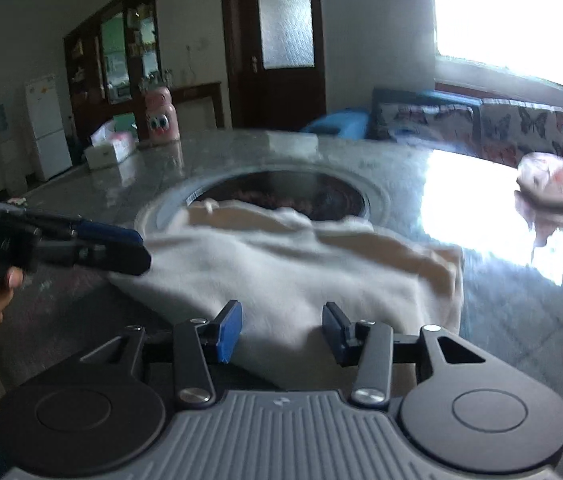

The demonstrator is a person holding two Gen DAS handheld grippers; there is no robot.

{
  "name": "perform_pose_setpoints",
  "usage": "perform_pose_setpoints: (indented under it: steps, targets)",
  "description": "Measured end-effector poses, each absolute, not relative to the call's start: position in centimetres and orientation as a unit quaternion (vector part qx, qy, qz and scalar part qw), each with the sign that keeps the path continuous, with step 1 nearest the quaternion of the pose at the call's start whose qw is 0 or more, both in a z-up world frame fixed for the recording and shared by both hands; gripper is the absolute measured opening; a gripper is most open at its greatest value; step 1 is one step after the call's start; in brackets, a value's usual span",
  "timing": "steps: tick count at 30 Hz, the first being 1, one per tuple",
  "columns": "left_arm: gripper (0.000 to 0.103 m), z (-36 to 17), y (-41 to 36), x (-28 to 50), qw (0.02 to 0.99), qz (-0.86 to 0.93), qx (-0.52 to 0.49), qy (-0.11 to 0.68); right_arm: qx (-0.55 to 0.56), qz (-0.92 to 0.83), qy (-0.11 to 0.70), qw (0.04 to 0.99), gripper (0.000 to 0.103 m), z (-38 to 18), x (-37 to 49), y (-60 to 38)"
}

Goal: Fold clothes

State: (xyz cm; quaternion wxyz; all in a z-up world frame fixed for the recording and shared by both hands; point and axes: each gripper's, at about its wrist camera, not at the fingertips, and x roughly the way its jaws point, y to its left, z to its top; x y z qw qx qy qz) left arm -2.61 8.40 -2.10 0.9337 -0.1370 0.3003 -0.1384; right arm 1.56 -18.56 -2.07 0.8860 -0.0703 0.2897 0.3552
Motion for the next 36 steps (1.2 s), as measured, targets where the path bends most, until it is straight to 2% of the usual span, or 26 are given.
perform_pose_setpoints:
  steps: [8, 11, 13, 15, 20, 23, 31, 36]
  targets:
    - [0.079, -2.0, 8.7, -2.5, 0.933, -0.147, -0.139, 0.297, -0.04, 0.336, 0.285, 0.897, 0.046, -1.1, 1.3, -20.5]
    - [0.082, -1.8, 8.6, -2.3, 0.933, -0.147, -0.14, 0.296, -0.032, 0.324, 0.31, 0.893, 0.047, -2.0, 1.5, -21.5]
    - [0.084, -1.6, 8.4, -2.3, 0.934, -0.146, -0.137, 0.295, -0.038, 0.328, 0.308, 0.892, 0.049, -1.9, 1.5, -21.5]
    - [0.091, -1.2, 8.3, -2.3, 0.936, -0.146, -0.134, 0.291, -0.044, 0.333, 0.302, 0.892, 0.055, -1.3, 1.5, -21.5]
    - [0.097, -0.5, 8.1, -1.8, 0.94, -0.143, -0.132, 0.279, -0.027, 0.33, 0.295, 0.896, 0.057, -0.9, 2.8, -21.5]
    - [0.097, -0.5, 8.1, -1.5, 0.94, -0.138, -0.135, 0.282, -0.019, 0.329, 0.317, 0.889, 0.058, -2.1, 3.8, -21.5]
    - [0.1, -0.2, 7.8, 0.0, 0.94, -0.145, -0.128, 0.282, -0.044, 0.338, 0.302, 0.891, 0.06, -0.3, 5.7, -20.3]
    - [0.1, -0.1, 7.4, 2.2, 0.936, -0.153, -0.13, 0.29, -0.041, 0.335, 0.322, 0.884, 0.06, -0.8, 9.5, -18.8]
